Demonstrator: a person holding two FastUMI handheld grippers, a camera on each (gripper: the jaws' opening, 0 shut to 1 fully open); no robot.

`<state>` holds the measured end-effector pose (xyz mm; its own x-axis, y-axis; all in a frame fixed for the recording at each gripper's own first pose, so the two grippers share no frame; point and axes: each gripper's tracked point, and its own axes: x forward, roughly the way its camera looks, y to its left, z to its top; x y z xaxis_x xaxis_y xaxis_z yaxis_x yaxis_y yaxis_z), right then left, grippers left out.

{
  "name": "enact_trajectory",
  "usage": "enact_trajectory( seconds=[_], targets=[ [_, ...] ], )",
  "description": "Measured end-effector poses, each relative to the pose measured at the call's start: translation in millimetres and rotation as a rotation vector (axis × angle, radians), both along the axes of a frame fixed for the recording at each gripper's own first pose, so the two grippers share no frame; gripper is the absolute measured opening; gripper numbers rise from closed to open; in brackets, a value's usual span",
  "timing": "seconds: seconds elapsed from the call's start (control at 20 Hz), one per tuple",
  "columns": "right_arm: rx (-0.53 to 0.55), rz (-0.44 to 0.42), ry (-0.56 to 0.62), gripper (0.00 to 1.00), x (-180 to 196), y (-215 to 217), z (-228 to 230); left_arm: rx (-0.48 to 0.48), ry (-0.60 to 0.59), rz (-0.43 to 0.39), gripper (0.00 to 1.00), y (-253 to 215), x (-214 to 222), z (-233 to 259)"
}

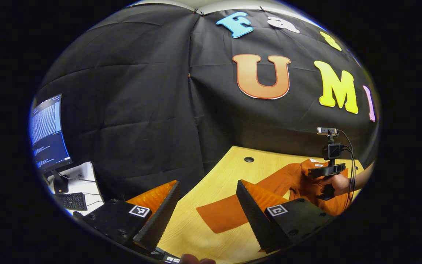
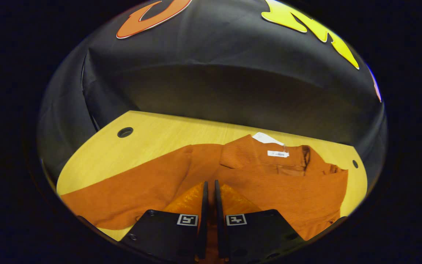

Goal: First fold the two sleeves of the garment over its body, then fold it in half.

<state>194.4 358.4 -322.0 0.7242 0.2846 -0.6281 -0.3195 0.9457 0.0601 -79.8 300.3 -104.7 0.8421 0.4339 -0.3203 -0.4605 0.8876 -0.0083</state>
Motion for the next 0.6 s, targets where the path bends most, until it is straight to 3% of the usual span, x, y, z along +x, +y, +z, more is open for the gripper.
enact_trajectory(
  seconds=[0.05, 0.1, 0.2, 0.35, 0.4, 0.6],
  targets=[
    [0.025, 0.022, -0.009, 0.13, -2, 8, 6, 0.003, -0.001, 0.004, 1.0, 2, -3, -1],
    [0.034, 0.041, -0.019, 0.27, -3, 17, 10, 0.002, -0.001, 0.006, 0.99, 2, -3, -2],
    [0.054, 0.067, -0.026, 0.41, -10, 23, 20, -0.006, -0.003, 0.006, 0.99, 1, -3, -4],
    [0.084, 0.084, -0.041, 0.44, -16, 25, 40, -0.02, -0.013, -0.005, 1.0, -4, 2, -6],
    [0.092, 0.083, -0.051, 0.52, -18, 21, 49, -0.022, -0.018, -0.009, 0.99, -7, 5, -5],
    [0.099, 0.083, -0.112, 0.55, -27, -4, 90, -0.026, -0.036, -0.022, 0.99, -13, 13, -9]
  ],
)
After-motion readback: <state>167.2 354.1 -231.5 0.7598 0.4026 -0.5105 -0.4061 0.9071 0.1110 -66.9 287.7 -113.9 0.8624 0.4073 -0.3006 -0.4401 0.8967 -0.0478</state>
